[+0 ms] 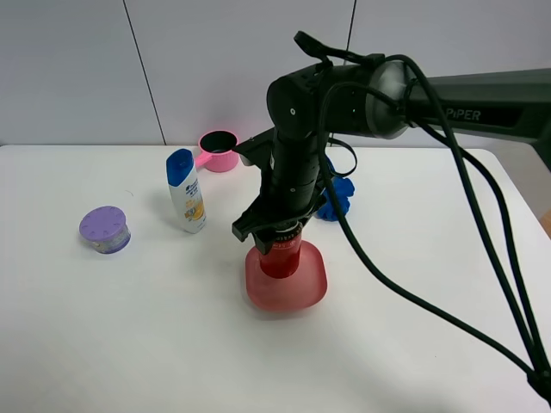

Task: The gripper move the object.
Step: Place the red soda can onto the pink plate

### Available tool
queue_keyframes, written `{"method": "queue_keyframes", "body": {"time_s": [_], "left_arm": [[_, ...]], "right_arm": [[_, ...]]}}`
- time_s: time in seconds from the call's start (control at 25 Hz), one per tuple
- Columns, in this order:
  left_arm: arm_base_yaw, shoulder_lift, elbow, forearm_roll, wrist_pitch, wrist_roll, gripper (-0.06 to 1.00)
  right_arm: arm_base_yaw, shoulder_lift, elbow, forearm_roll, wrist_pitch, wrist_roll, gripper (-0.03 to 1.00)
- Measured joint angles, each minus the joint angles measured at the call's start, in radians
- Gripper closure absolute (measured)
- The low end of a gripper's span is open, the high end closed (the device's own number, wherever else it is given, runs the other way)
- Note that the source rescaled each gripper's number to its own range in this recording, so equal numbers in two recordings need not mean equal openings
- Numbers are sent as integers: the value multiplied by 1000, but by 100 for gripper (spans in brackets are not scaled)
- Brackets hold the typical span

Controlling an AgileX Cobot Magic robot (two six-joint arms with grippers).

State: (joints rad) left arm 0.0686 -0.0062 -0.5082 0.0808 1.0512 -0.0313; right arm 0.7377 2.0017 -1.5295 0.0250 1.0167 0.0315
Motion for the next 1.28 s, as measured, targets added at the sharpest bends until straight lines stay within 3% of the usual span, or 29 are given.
{"method": "queue_keyframes", "body": {"time_s": [0.96, 1.0, 1.04, 1.08, 1.12, 1.16, 1.28], "left_arm": [[0, 0, 0, 0, 0, 0, -6], [0, 0, 0, 0, 0, 0, -6], [0, 0, 0, 0, 0, 0, -6], [0, 0, 0, 0, 0, 0, -6], [0, 0, 0, 0, 0, 0, -6], [0, 0, 0, 0, 0, 0, -6], [0, 0, 0, 0, 0, 0, -6]], "right_arm": [[0, 84, -3, 10, 4, 7, 97], [0, 84, -3, 11, 4, 7, 90], [0, 86, -3, 21, -1, 7, 70], [0, 91, -3, 29, -6, 7, 41], [0, 96, -3, 35, -8, 7, 22], [0, 98, -3, 36, -11, 7, 11], [0, 93, -3, 38, -21, 7, 0]]}}
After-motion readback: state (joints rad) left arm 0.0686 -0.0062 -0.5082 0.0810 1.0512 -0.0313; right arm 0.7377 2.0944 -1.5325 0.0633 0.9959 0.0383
